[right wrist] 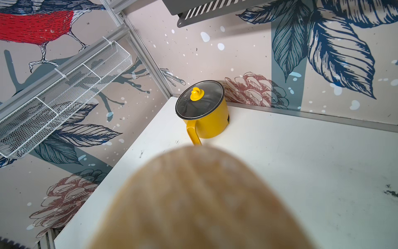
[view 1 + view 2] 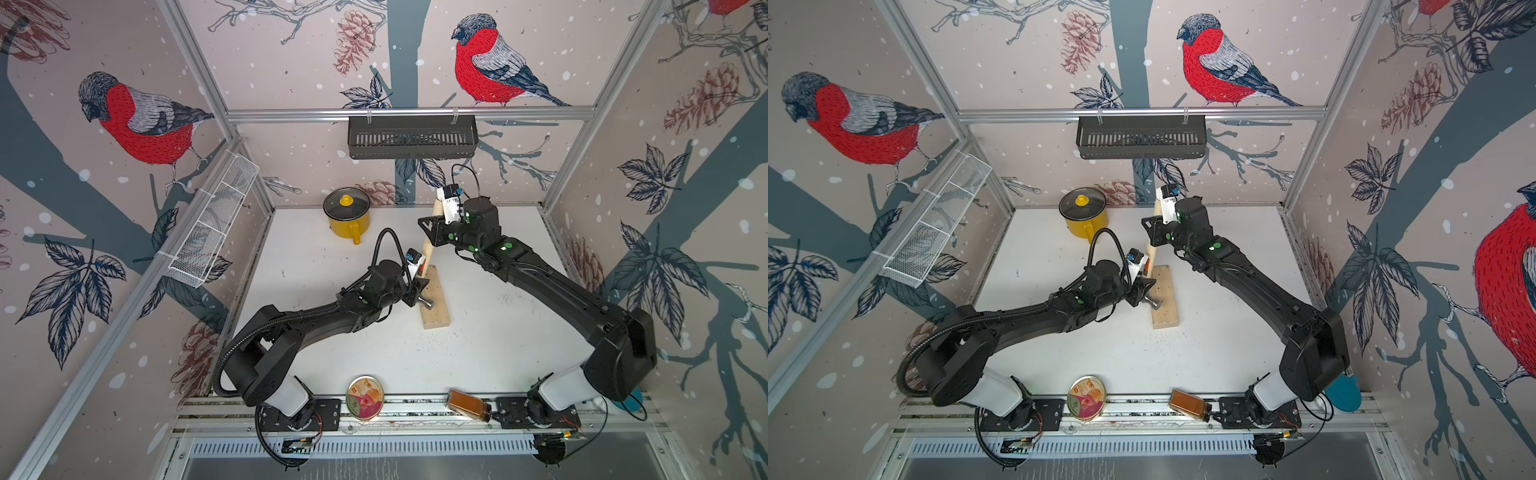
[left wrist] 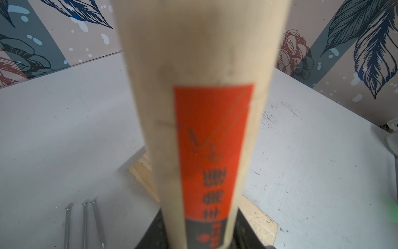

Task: Use a claw hammer to pull out a nail
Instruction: Place the hammer at the center of the board.

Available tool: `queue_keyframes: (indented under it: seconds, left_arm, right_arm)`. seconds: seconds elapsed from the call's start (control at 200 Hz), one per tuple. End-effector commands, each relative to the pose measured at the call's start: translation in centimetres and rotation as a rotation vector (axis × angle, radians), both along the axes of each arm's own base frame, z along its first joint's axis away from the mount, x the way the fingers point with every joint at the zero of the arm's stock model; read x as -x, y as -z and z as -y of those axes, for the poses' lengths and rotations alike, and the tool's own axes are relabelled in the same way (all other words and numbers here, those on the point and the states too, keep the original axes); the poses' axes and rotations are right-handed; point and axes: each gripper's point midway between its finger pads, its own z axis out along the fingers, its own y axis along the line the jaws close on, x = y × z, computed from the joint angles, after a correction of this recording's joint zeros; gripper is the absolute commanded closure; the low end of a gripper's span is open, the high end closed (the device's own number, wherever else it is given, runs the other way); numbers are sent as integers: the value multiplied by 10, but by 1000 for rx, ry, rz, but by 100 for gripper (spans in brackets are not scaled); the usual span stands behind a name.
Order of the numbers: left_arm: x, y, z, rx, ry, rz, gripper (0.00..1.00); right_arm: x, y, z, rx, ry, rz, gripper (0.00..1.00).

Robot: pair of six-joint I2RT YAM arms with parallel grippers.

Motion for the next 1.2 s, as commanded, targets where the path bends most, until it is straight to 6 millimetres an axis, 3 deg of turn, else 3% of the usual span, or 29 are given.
queue_keyframes:
  seconds: [0.0,0.505,0.866,0.951,1.196]
  left_arm:
    - [-4,-5,1,-1,-9,22,63]
    - [-7,-1,1,-14,-21,10,73]
    - [-8,2,1,-20,-23,-4,100]
    - [-8,1,1,-20,-24,-4,100]
    - [-8,-1,0,-15,-30,2,100]
  right_arm:
    - [1,-28,-9,-74,-21,58,100]
    - [10,-27,-19,-48,-47,69,100]
    - [13,-24,-23,-35,-53,66,100]
    - [12,-25,-22,-33,-49,70,96]
    - [12,-24,-21,-27,-46,67,71]
